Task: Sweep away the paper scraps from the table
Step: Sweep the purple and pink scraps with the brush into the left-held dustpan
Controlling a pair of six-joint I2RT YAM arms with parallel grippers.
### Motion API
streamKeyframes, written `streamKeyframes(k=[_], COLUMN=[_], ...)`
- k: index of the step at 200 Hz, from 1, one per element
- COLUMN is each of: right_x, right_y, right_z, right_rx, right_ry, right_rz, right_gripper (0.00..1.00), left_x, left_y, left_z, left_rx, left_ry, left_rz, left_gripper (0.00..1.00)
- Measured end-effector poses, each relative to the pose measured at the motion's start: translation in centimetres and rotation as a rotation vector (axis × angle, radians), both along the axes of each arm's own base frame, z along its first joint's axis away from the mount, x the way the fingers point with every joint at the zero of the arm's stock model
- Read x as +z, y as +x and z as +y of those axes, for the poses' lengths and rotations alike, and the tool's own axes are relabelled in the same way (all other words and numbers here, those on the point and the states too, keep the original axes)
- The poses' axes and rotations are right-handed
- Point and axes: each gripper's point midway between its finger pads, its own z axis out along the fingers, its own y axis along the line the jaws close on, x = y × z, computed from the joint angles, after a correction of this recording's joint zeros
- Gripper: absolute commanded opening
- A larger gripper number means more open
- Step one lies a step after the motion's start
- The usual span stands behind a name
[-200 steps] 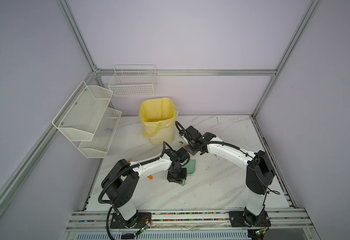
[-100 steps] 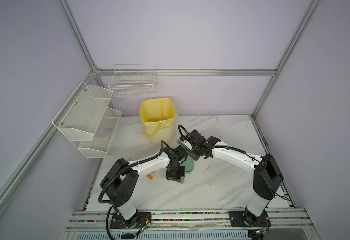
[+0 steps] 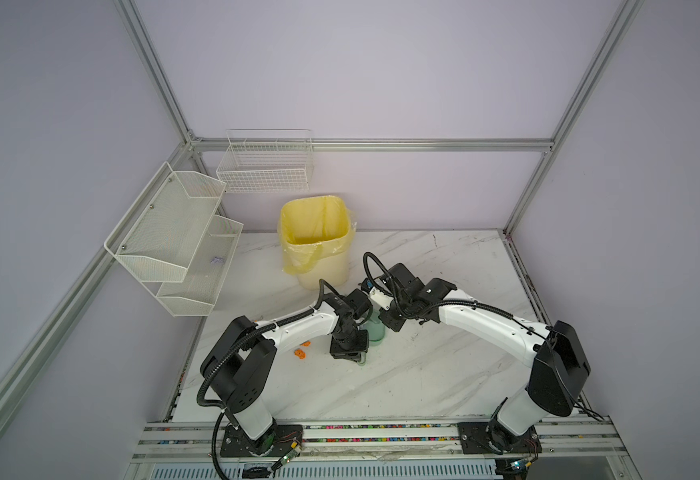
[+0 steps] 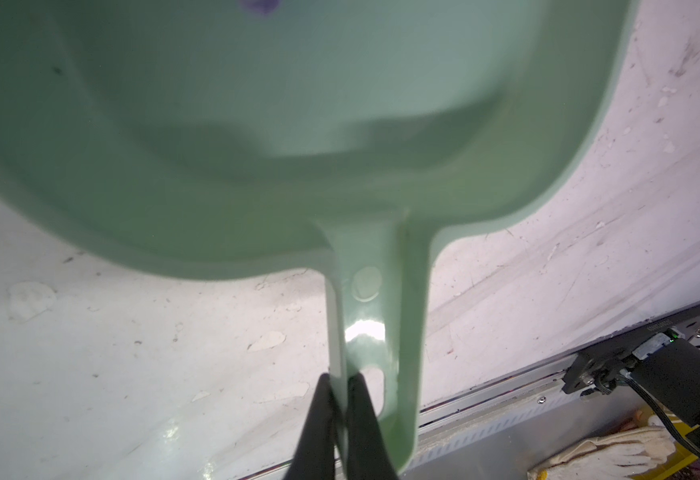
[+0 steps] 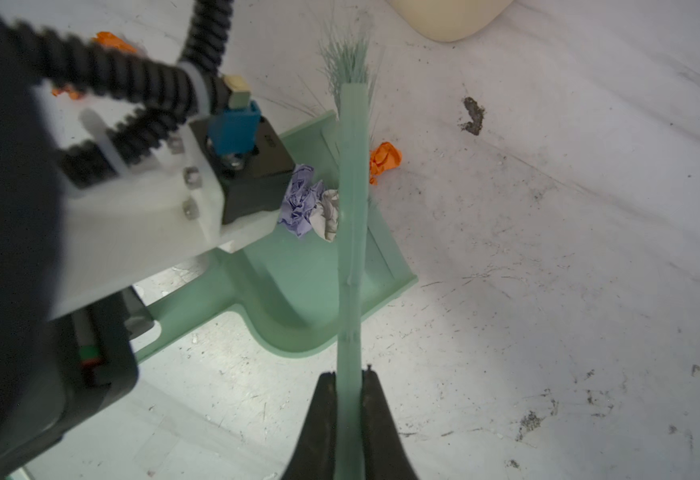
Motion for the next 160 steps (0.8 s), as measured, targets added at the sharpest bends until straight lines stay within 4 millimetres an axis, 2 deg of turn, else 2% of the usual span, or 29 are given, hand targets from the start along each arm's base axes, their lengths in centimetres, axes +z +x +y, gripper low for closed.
streamKeyframes(k=[25,68,109,135,160], right_x=[0.8,2.3,4.3,4.9,4.9], right_y=[-1.1,-1.0,1.5,3.1,5.2], right_z=[0.2,-0.2,-1.3,-2.3,-2.1], right_rx=[-0.012,-0.093,-0.218,-0.281,-0.33], right_ry=[0.036,0.061,0.082,0.085,0.111], right_rz=[0.054,0.078,0.015,-0.014,-0.037], right_gripper=[0.0,0.0,0.0,0.0,0.0], left_x=[0.0,0.0,0.2,0.2,0.2], left_y=[0.1,0.2,0.9,1.2,1.4], left_z=[0.1,0.1,-0.3,0.1,0.1], left_rx=[0.002,0.004,0.024,0.043,0.048], left_ry=[0.0,0.0,-0.051,-0.064,-0.071], left_rz=[0.0,-0.001,-0.005,-0.007,-0.008], left_gripper=[0.0,0.0,0.0,0.0,0.0])
